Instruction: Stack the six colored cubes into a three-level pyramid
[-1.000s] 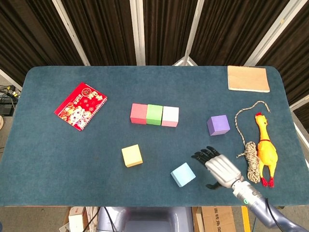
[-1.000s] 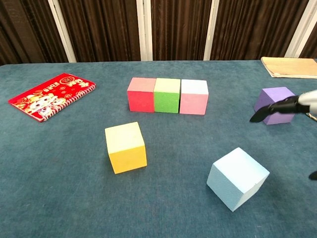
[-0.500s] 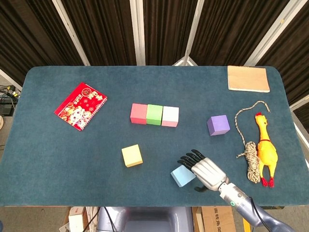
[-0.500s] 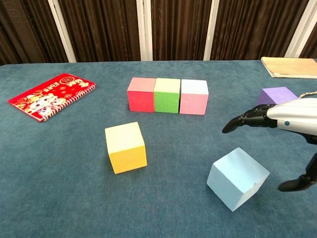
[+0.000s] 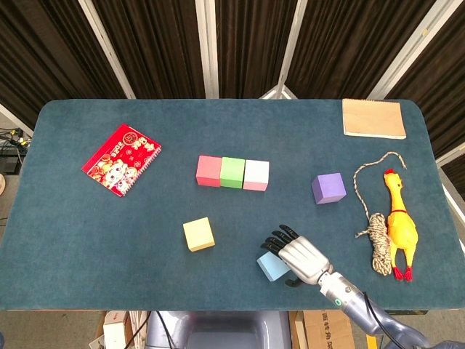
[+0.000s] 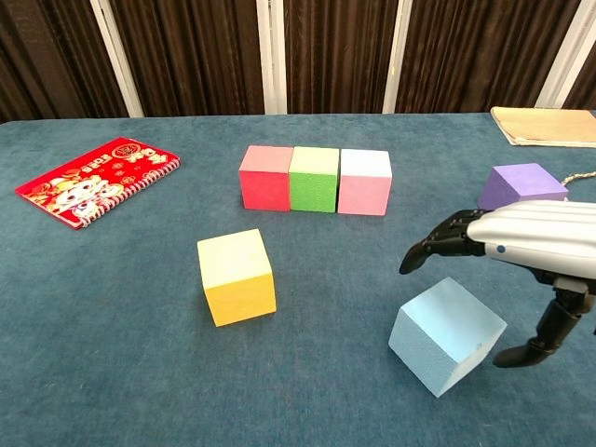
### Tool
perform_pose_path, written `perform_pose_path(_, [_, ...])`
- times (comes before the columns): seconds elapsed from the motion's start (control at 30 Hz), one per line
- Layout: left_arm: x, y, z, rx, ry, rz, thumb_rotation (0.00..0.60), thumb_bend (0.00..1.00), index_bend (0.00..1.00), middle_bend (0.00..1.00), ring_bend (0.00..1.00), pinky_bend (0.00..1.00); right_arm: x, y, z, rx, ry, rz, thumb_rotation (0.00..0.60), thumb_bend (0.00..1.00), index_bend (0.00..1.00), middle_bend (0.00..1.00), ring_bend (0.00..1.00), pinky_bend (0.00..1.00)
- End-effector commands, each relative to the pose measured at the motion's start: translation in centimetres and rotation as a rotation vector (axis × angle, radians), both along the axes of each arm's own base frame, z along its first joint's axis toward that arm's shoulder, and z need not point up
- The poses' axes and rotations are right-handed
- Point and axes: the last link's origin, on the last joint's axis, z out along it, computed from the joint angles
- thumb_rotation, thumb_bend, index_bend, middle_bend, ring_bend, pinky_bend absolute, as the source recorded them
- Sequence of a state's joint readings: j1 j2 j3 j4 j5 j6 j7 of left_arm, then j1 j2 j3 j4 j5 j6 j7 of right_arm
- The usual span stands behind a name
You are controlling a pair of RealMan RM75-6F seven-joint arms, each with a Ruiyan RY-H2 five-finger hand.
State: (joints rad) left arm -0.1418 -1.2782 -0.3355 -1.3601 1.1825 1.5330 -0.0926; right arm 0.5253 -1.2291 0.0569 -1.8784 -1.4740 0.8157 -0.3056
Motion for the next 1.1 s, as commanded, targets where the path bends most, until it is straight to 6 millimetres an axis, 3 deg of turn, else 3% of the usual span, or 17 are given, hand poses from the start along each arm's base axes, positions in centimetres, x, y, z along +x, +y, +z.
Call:
perform_pose_path(0.03, [0.0,0.0,0.0,0.000,0.000,0.000,0.600,0.32,0.15,0.11,0.01,0.00,0.0,-0.3,-0.4,-0.005,0.005,0.007,0.600,0.18,0.21,0.22,0.13,0.00])
perform_pose_path(0.6, [0.1,0.0,-0.1,0.000,0.001,0.004,0.600,0.32,0.15,0.11,0.01,0.00,-0.4,-0.9,-1.6,-0.012,0.012,0.020,0.600,0.18,0.31,0.29,0.17,0.00])
perform_pose_path(1.1, [0.1,0.0,-0.2,-0.003,0.000,0.004,0.600,0.32,0.15,0.11,0.01,0.00,-0.4,-1.2,-2.1,-0.023,-0.017,0.006,0.600,0.26,0.38,0.37,0.23,0.00])
